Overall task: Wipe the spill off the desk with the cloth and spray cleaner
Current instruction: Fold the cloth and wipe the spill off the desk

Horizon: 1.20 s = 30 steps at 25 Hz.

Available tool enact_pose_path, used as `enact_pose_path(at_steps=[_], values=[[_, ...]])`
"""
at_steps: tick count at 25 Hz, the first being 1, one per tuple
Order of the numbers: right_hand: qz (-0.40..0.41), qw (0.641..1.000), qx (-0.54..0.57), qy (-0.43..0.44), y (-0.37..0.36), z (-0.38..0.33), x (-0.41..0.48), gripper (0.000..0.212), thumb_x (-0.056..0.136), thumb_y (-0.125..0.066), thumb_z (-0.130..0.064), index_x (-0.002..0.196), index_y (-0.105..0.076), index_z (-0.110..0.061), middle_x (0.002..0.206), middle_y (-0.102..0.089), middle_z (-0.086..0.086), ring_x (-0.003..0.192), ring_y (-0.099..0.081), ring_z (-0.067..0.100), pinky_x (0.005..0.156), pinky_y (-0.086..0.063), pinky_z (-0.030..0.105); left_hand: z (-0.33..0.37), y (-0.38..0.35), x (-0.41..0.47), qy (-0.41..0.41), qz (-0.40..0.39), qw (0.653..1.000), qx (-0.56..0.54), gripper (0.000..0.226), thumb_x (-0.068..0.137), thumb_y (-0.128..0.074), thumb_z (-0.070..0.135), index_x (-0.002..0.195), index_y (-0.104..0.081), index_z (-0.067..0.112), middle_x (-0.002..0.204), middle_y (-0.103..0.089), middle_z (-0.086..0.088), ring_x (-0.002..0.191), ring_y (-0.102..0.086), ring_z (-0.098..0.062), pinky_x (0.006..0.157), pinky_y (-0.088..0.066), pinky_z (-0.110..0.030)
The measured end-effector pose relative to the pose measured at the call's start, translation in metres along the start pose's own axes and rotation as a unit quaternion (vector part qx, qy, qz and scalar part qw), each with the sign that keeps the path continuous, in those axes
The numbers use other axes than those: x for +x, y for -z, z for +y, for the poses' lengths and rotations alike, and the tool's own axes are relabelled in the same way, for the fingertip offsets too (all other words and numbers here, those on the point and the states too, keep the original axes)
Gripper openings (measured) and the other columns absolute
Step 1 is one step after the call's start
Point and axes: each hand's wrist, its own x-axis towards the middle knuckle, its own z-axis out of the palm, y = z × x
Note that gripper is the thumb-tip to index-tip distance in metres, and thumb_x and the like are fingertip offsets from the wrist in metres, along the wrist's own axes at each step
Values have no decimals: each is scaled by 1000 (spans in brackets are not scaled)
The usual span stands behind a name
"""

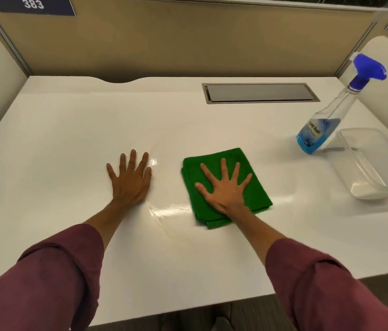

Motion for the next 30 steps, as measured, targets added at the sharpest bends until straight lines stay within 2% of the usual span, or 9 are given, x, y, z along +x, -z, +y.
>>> enact_pose_path(at_steps=[2,4,9,13,16,19,25,27,30], values=[[23,999,-24,40,-10,6,-24,67,77,-10,-85,138,6,-64,163,-3,4,144,7,46,102,13,76,0,0,0,2,-6,1000,-4,53,100,-17,47,151,-10,38,163,-9,-1,149,-4,-28,114,1,-64],[41,998,-28,31,-11,32,-35,67,77,-11,-85,138,7,-64,162,-7,1,145,2,44,105,8,76,1,0,0,5,-3,1000,0,53,100,-17,47,151,-9,39,163,-9,0,149,-3,-28,114,1,-64],[12,996,-7,-88,8,80,10,70,69,-1,-89,133,15,-67,163,5,0,145,11,43,104,10,77,1,0,1,6,-1,1000,5,53,100,-17,47,151,-8,39,163,-9,0,149,-4,-27,114,0,-63],[-11,995,27,-100,15,34,56,74,71,-3,-87,139,10,-61,162,12,5,142,16,48,101,9,79,1,0,0,15,0,1000,21,53,100,-17,48,151,-6,40,163,-8,2,149,-4,-26,115,0,-62],[-11,1000,15,-20,3,-12,47,72,72,-3,-87,138,10,-62,162,10,5,143,16,47,99,19,77,2,1,-1,13,-1,1000,24,53,100,-17,48,151,-6,39,163,-8,2,149,-4,-26,115,-1,-61],[-2,999,-20,44,-8,-3,21,70,71,-3,-89,135,14,-65,163,4,1,144,14,43,100,21,72,3,5,-2,14,1,1000,25,53,100,-18,47,152,-6,39,163,-8,1,149,-5,-26,116,-2,-61],[-8,997,4,-81,19,46,84,78,63,3,-91,135,16,-64,162,11,1,144,15,45,103,9,78,6,6,-5,17,16,999,29,54,100,-17,46,151,-1,41,163,-4,4,150,-2,-23,116,-1,-59],[-13,996,12,-89,23,23,120,78,66,1,-90,138,11,-61,162,12,5,143,15,48,102,6,79,4,4,-2,18,20,999,32,54,100,-16,46,151,0,42,163,-3,4,150,-1,-22,116,-1,-59],[-12,999,14,-34,20,-40,155,75,73,-8,-87,142,4,-58,162,9,8,142,14,50,100,10,80,1,1,1,14,30,999,41,54,100,-17,46,151,-1,41,163,-5,4,150,-2,-22,116,-1,-58]])
